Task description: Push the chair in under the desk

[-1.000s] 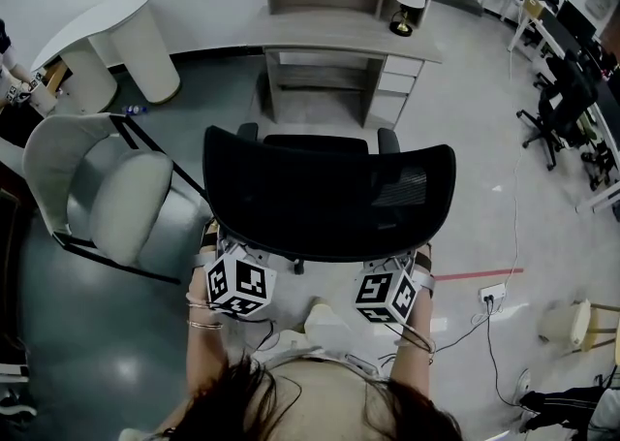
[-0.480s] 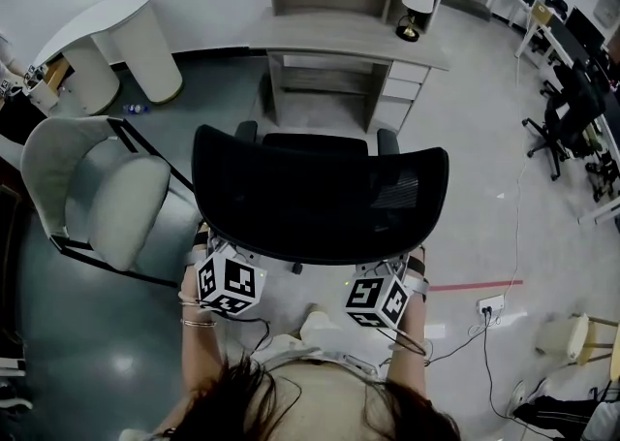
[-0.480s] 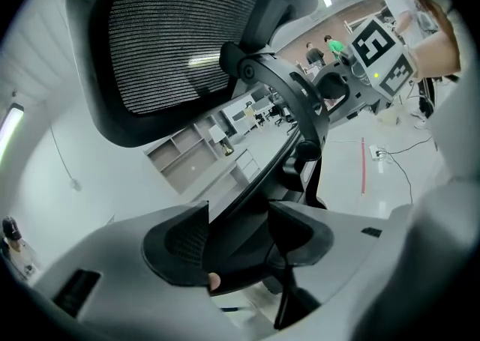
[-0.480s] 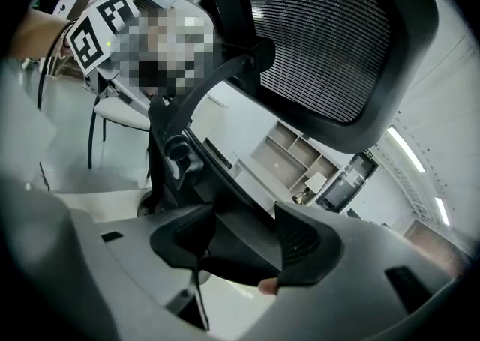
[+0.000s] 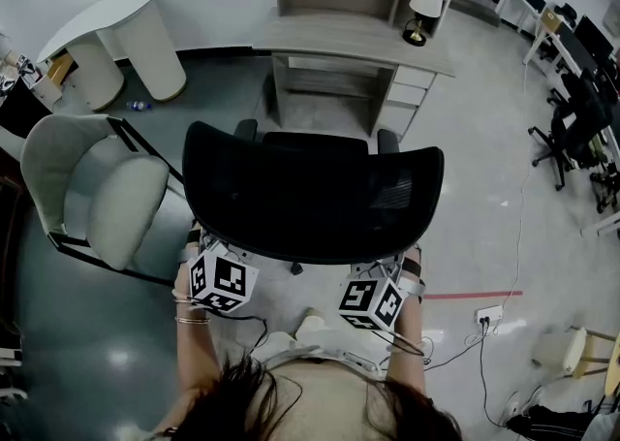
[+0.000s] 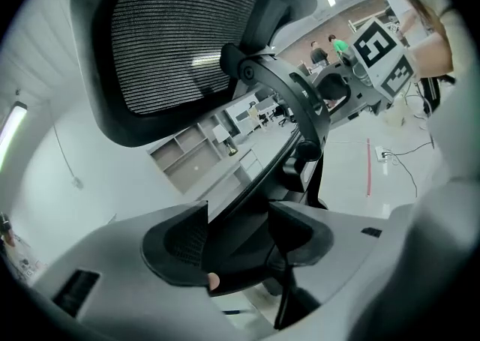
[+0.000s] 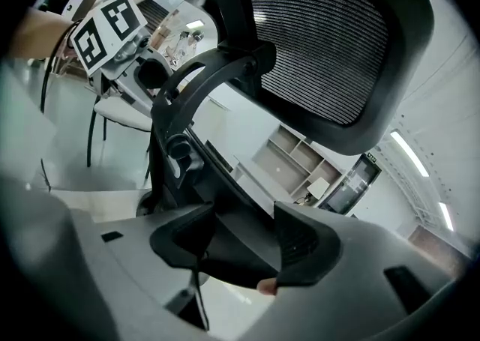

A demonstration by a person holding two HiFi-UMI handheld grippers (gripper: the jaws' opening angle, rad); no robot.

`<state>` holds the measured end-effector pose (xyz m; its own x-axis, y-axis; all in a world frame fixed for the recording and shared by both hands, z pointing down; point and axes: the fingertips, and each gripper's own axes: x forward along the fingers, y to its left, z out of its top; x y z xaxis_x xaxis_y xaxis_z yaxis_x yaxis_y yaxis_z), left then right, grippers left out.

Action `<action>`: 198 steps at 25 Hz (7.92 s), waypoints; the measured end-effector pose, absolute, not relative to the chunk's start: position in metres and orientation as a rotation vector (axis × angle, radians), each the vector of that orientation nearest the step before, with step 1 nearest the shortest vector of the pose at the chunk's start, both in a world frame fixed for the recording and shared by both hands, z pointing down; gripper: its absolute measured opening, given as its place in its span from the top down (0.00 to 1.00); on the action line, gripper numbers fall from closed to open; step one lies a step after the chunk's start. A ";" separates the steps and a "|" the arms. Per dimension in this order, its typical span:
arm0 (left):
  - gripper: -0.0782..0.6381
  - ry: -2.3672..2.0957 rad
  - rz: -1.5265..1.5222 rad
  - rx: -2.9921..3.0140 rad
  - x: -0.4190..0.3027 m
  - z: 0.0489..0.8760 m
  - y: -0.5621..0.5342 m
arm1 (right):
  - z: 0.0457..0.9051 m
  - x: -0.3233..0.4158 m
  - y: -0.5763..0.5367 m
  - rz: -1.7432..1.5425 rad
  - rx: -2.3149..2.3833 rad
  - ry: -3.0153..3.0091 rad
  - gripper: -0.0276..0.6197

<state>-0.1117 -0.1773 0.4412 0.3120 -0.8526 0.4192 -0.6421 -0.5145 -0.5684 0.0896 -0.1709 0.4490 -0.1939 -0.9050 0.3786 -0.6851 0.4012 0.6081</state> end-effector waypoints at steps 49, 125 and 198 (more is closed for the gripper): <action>0.55 1.204 -0.925 -2.299 -0.144 0.432 -0.294 | 0.446 0.055 -0.276 -0.312 1.453 -1.888 0.59; 0.55 1.302 -0.932 -2.290 -0.112 0.431 -0.487 | 0.445 0.088 -0.478 -0.343 1.426 -1.916 0.59; 0.62 1.256 -0.763 -2.477 -0.117 0.420 -0.556 | 0.444 0.095 -0.540 -0.287 1.571 -1.738 0.59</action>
